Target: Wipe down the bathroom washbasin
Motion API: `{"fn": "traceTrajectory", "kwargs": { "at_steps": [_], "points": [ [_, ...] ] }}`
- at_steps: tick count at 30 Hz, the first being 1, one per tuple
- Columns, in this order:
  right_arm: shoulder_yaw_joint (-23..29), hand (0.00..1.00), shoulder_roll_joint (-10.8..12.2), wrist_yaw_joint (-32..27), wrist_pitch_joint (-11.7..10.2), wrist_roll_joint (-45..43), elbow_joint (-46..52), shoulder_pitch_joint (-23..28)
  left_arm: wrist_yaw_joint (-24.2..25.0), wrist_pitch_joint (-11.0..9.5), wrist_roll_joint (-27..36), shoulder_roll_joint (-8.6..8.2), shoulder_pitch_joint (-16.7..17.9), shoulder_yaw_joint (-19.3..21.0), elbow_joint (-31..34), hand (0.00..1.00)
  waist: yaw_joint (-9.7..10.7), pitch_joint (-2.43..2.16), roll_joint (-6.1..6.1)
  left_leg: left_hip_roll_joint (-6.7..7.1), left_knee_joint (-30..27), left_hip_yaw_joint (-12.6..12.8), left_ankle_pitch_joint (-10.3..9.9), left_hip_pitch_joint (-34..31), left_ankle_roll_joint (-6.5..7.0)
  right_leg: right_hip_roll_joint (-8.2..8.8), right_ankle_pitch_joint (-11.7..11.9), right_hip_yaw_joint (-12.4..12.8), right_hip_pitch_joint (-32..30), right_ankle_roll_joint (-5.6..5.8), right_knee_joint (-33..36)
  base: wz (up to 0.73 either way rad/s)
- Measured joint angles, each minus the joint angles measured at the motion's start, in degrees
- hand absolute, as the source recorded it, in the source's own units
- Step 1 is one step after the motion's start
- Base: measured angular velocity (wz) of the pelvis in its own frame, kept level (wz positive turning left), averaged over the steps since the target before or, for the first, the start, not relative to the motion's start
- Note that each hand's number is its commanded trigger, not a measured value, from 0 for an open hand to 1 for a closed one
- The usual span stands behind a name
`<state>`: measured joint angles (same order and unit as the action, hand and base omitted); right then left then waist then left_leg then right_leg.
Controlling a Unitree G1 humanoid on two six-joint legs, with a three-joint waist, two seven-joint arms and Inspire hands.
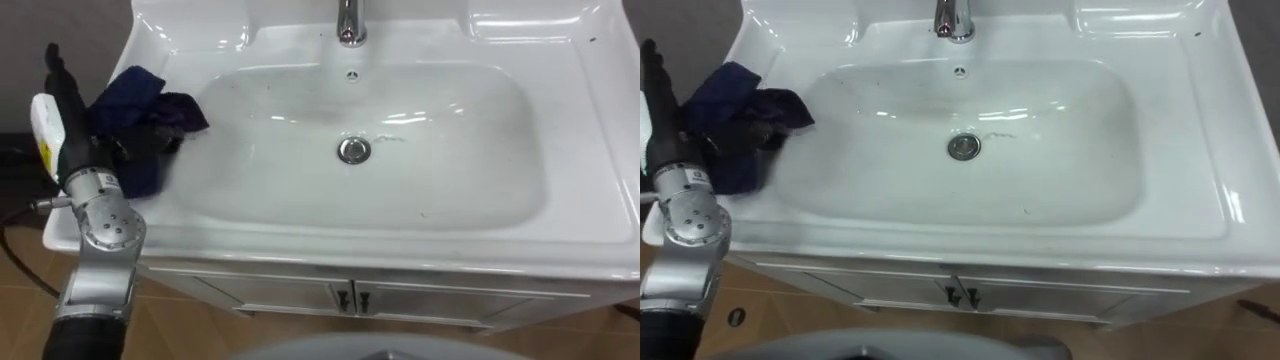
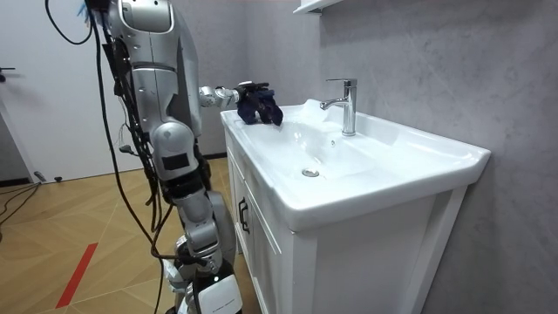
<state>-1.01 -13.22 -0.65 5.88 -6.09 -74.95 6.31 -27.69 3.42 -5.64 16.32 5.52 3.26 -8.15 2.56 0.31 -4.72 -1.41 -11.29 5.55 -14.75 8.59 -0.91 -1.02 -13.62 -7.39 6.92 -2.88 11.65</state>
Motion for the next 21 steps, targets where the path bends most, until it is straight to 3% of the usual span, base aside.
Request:
{"fn": "traceTrajectory", "kwargs": {
  "at_steps": [5, 9, 10, 11, 16, 21],
  "points": [
    [-0.17, 0.0, 0.04, 0.02, 0.37, 0.02, 0.24, -0.02, 1.64, 0.15, -0.57, 0.0, 1.2, 0.02, -0.91, 0.0, -0.39, -0.03, 0.27, 0.02, 0.01, 0.32, 0.0, 0.08, 0.0, -0.04, 0.0, 0.13, -0.02, 0.01, 0.0, -0.03],
    [-0.04, 0.0, 0.06, 0.22, 1.39, -0.4, 0.05, -0.01, 2.18, 1.16, -4.62, 0.0, 1.76, 0.02, -3.72, 0.0, -1.13, -0.12, 0.57, 0.02, -0.01, 0.27, 0.0, 0.12, 0.0, -0.07, 0.0, 0.17, 0.05, 0.01, -0.07, -0.01],
    [-0.04, 0.0, 0.07, 0.3, 1.56, -0.49, -0.02, -0.01, 2.29, 1.18, -5.24, 0.0, 1.75, 0.02, -3.71, 0.57, -1.21, -0.17, 0.64, 0.02, -0.01, 0.25, 0.0, 0.11, 0.0, -0.07, 0.0, 0.13, 0.06, 0.01, -0.07, 0.0],
    [-0.04, 0.0, 0.08, 0.44, 1.78, -0.48, -0.07, 0.0, 2.49, 1.2, -6.59, 0.0, 1.73, 0.02, -3.68, 0.99, -1.31, -0.33, 0.72, 0.02, -0.01, 0.22, 0.0, 0.12, 0.0, -0.07, 0.0, 0.18, 0.1, 0.01, -0.08, 0.0],
    [-0.05, 0.0, 0.09, 0.79, 2.04, -0.46, 0.0, 0.2, 3.5, 1.92, -11.7, 0.01, 1.57, 0.03, -3.75, 1.0, -1.29, -0.42, 0.64, 0.02, -0.02, 0.23, 0.0, 0.24, 0.0, -0.06, 0.0, 0.78, 0.21, 0.01, -0.08, 0.0],
    [-0.04, 0.0, 0.11, 0.72, 3.05, -0.44, -0.09, 0.67, 3.47, 4.28, -20.27, 0.02, 1.48, 0.03, -4.7, 1.0, -0.84, -0.42, 0.03, 0.02, -0.05, -0.19, 0.0, 0.12, 0.0, -0.02, 0.01, 0.39, 0.14, 0.02, -0.09, 0.01]
  ]
}}
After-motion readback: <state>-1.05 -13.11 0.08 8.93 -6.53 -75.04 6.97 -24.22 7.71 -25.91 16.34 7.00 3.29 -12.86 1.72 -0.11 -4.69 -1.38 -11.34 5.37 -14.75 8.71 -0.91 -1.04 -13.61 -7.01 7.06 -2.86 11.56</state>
